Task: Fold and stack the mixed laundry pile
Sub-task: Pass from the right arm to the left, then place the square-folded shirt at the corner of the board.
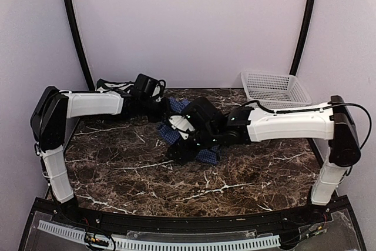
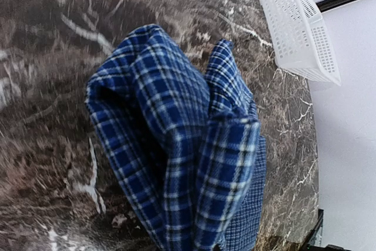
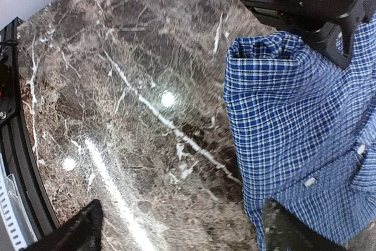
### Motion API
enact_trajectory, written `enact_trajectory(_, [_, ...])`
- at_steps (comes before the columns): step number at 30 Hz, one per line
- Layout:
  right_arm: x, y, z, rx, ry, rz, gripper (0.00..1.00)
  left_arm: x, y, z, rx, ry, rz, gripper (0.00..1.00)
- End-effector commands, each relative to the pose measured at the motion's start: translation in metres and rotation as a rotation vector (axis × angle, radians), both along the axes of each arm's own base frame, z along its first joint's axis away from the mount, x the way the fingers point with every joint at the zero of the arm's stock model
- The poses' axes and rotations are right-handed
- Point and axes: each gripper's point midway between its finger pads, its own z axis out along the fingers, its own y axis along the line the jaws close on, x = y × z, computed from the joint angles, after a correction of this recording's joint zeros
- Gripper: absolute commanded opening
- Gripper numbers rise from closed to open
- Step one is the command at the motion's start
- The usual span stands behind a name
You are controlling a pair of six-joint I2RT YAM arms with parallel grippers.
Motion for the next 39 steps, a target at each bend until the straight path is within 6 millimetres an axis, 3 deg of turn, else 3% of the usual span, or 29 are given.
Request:
enact_trajectory(1, [0.011, -0.018, 0.053, 0.171, -0.029, -0.069, 0.98, 0.02, 0.045, 0.016, 0.344, -0.089, -0.072, 0.0])
enact_trajectory(4, [0.012, -0.037, 0.054, 0.177, -0.021, -0.103, 0.99, 0.049, 0.059, 0.044, 0.379, -0.15, -0.068, 0.0])
enact_trajectory(8, [0.009, -0.055, 0.055, 0.188, -0.02, -0.136, 0.99, 0.082, 0.078, 0.065, 0.446, -0.2, -0.062, 0.0])
enact_trajectory(9, [0.009, -0.058, 0.055, 0.191, -0.018, -0.142, 0.99, 0.09, 0.079, 0.082, 0.459, -0.236, -0.068, 0.0])
enact_trajectory(10, [0.008, -0.06, 0.054, 0.192, -0.017, -0.147, 0.99, 0.098, 0.086, 0.077, 0.489, -0.233, -0.06, 0.0])
enact_trajectory(11, [0.007, -0.062, 0.053, 0.193, -0.015, -0.148, 0.99, 0.106, 0.088, 0.095, 0.508, -0.274, -0.06, 0.0])
enact_trajectory(12, [0.007, -0.062, 0.054, 0.196, -0.012, -0.148, 0.99, 0.115, 0.096, 0.091, 0.542, -0.273, -0.047, 0.0])
enact_trajectory(13, [0.007, -0.063, 0.053, 0.195, -0.009, -0.152, 0.99, 0.122, 0.098, 0.11, 0.557, -0.312, -0.048, 0.0])
enact_trajectory(14, [0.006, -0.063, 0.053, 0.197, -0.006, -0.15, 0.99, 0.13, 0.105, 0.104, 0.58, -0.301, -0.039, 0.0])
enact_trajectory(15, [0.006, -0.063, 0.053, 0.196, -0.005, -0.15, 0.99, 0.134, 0.108, 0.123, 0.586, -0.332, -0.038, 0.0])
enact_trajectory(16, [0.006, -0.063, 0.053, 0.196, -0.006, -0.15, 0.99, 0.141, 0.114, 0.119, 0.606, -0.326, -0.031, 0.0])
enact_trajectory(17, [0.006, -0.064, 0.053, 0.194, -0.009, -0.151, 0.99, 0.145, 0.117, 0.128, 0.624, -0.346, -0.037, 0.0])
enact_trajectory(32, [0.007, -0.062, 0.057, 0.193, -0.02, -0.142, 0.99, 0.158, 0.149, 0.216, 0.78, -0.576, -0.016, 0.0])
enact_trajectory(39, [0.009, -0.057, 0.057, 0.19, -0.021, -0.132, 0.99, 0.153, 0.172, 0.24, 0.749, -0.59, 0.035, 0.0])
